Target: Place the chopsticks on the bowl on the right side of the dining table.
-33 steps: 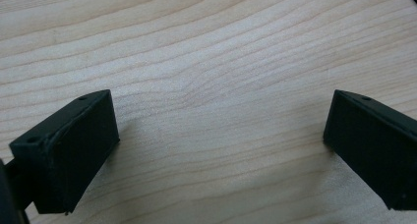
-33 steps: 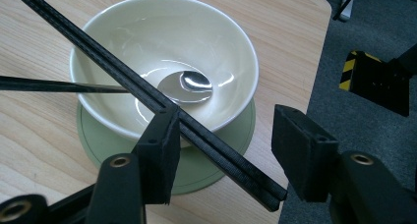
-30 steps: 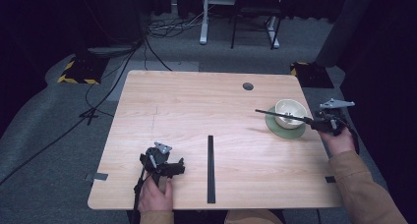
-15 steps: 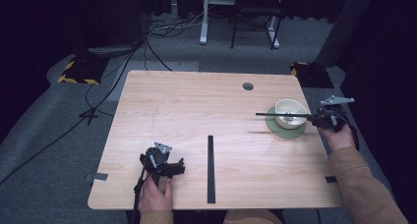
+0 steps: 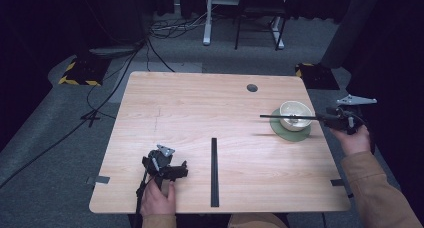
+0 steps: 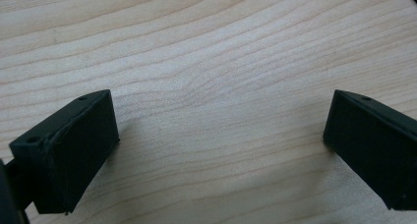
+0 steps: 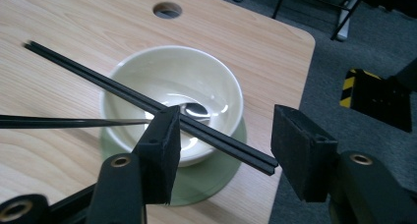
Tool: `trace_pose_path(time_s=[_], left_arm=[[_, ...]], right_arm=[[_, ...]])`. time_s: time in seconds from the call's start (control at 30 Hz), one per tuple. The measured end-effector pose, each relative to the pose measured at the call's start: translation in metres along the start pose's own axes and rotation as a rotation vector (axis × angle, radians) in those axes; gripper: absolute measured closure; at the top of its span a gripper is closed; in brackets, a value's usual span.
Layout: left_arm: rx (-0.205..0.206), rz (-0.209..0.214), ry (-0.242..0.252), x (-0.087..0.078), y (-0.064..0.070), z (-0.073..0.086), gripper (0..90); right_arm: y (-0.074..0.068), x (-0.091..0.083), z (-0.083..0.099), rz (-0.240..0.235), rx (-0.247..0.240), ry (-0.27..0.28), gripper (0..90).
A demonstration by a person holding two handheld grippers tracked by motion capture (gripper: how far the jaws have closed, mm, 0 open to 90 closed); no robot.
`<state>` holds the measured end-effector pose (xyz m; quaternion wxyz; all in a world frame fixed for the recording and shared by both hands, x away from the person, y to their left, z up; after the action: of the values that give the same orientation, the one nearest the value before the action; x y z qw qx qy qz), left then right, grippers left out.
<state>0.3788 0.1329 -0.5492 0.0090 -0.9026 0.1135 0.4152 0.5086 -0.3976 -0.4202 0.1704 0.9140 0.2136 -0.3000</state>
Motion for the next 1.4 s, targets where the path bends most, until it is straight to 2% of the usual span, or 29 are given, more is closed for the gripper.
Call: trace_pose_path(time_s=[0.17,0.2,0.37,0.53,0.6,0.83,1.13,1.2,1.33,1.4], left_arm=[[0.000,0.000,0.000,0.000,0.000,0.000,0.4],[0.000,0.000,0.000,0.000,0.000,0.000,0.4],[0.001,-0.001,0.000,0.000,0.000,0.000,0.4],[0.002,0.000,0.000,0.000,0.000,0.000,0.4],[0.002,0.002,-0.001,0.000,0.000,0.000,0.3],[0.004,0.008,0.000,0.000,0.000,0.000,0.3],[0.067,0.059,-0.008,-0.003,-0.005,0.002,0.5],[0.081,0.065,-0.011,-0.003,-0.006,0.003,0.5],[0.083,0.071,-0.012,-0.003,-0.006,0.003,0.5],[0.078,0.066,-0.011,-0.003,-0.006,0.003,0.4]], right_arm=[[-0.010,-0.018,-0.009,-0.042,0.015,0.044,44.4],[-0.015,-0.023,-0.012,-0.065,0.020,0.054,44.2],[-0.027,-0.036,-0.019,-0.112,0.034,0.086,43.8],[-0.048,-0.047,-0.026,-0.186,0.029,0.108,42.7],[-0.059,-0.050,-0.028,-0.218,0.013,0.114,42.1],[-0.098,-0.056,-0.032,-0.310,-0.063,0.107,37.7],[-0.136,-0.060,-0.028,-0.435,-0.105,0.068,33.0],[-0.140,-0.059,-0.027,-0.444,-0.100,0.059,33.0],[-0.153,-0.053,-0.021,-0.471,-0.103,0.046,32.2],[-0.160,-0.051,-0.018,-0.457,-0.119,0.044,31.6]])
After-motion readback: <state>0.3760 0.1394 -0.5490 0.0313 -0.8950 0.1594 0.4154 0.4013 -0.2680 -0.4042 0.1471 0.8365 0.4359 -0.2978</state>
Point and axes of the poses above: each handheld gripper's, and its own axes: x roughly forward along the jaws, z roughly out of its underside, y roughly to its right, the point moved 6 cm from there along x, roughly forward along the jaws, and after that the axes turned 4 degrees about -x, right-handed, at the moved point
